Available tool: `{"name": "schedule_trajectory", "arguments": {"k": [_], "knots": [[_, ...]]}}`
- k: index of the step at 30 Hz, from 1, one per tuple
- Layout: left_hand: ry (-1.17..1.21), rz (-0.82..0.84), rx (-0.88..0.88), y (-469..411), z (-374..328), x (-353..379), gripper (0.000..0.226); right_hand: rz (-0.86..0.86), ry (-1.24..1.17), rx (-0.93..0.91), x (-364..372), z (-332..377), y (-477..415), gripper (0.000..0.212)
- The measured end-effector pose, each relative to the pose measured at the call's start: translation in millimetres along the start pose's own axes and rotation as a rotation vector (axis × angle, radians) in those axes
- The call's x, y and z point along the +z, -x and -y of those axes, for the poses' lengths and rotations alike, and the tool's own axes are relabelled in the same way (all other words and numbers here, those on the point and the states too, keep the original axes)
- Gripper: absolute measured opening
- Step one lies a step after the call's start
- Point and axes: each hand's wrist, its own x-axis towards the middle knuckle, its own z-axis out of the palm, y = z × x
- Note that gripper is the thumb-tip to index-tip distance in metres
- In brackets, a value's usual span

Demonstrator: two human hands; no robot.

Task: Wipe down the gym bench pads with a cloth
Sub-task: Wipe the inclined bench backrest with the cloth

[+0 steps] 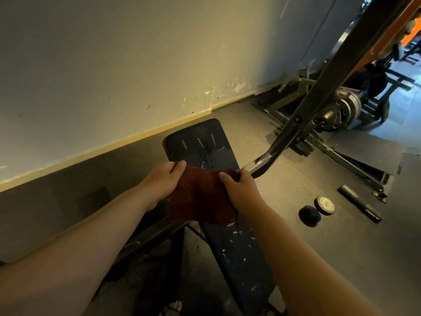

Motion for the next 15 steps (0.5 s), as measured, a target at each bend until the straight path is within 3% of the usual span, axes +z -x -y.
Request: {"name": "schedule_trajectory", "arguments": {"k": [2,7,9,12,15], "knots": [[0.009,0.031,-0.062,-15,5,4,0.039,0.086,-0.004,0.019,-4,-3,-21,0.008],[0.161,0.122,-0.142,-53,18,11,0.013,0.191,0.171,-0.06,-12,-8,-82,0.027],[0.187,0.118,-0.126,-69,19,13,0.015,0.234,0.204,-0.132,-17,-5,-112,0.017],[0.283,0.001,-0.076,-102,18,19,0.016,0.227,0.134,-0.205,-16,3,-164,0.017],[0.146,-0.289,-0.014,-146,32,36,0.017,0.01,0.165,-0.307,9,-20,-214,0.045]]}}
